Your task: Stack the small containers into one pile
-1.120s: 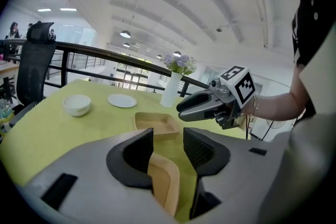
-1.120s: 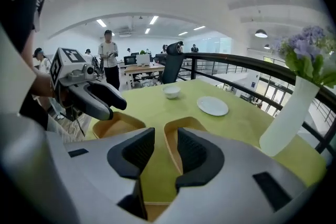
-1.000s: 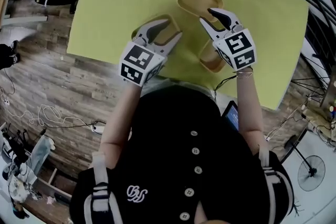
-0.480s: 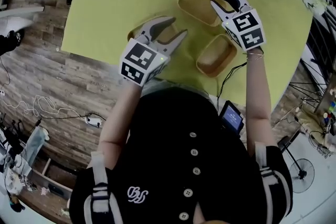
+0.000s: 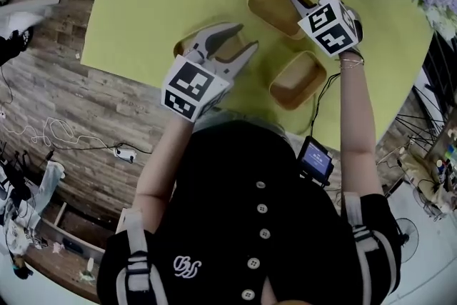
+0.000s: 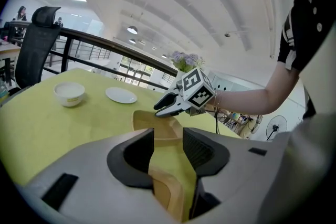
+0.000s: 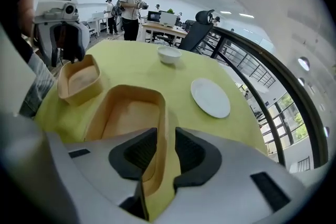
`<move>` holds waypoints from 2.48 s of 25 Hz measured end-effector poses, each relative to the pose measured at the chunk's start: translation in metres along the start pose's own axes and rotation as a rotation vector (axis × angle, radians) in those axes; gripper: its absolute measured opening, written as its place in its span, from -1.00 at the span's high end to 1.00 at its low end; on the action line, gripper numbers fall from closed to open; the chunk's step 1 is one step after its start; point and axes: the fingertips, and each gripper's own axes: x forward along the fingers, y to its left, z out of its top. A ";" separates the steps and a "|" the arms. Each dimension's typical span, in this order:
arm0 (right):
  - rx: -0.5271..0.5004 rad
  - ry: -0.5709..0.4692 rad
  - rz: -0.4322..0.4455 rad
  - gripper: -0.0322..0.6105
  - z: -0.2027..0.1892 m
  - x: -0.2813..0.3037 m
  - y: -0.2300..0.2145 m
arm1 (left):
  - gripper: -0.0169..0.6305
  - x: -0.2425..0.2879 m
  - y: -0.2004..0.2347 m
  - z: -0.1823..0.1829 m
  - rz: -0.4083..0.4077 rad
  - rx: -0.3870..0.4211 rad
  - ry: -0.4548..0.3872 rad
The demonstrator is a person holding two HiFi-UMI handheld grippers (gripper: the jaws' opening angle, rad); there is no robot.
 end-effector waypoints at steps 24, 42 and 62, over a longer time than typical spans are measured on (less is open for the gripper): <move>0.358 -0.079 0.010 0.81 -0.009 -0.015 -0.008 | 0.40 0.008 0.014 -0.010 -0.039 0.028 0.089; 0.678 -0.225 -0.332 0.81 -0.044 -0.113 -0.014 | 0.39 0.002 -0.021 -0.005 -0.142 0.160 0.122; 1.079 -0.381 -0.475 0.80 -0.106 -0.182 0.066 | 0.40 0.020 -0.075 -0.011 -0.276 0.222 0.171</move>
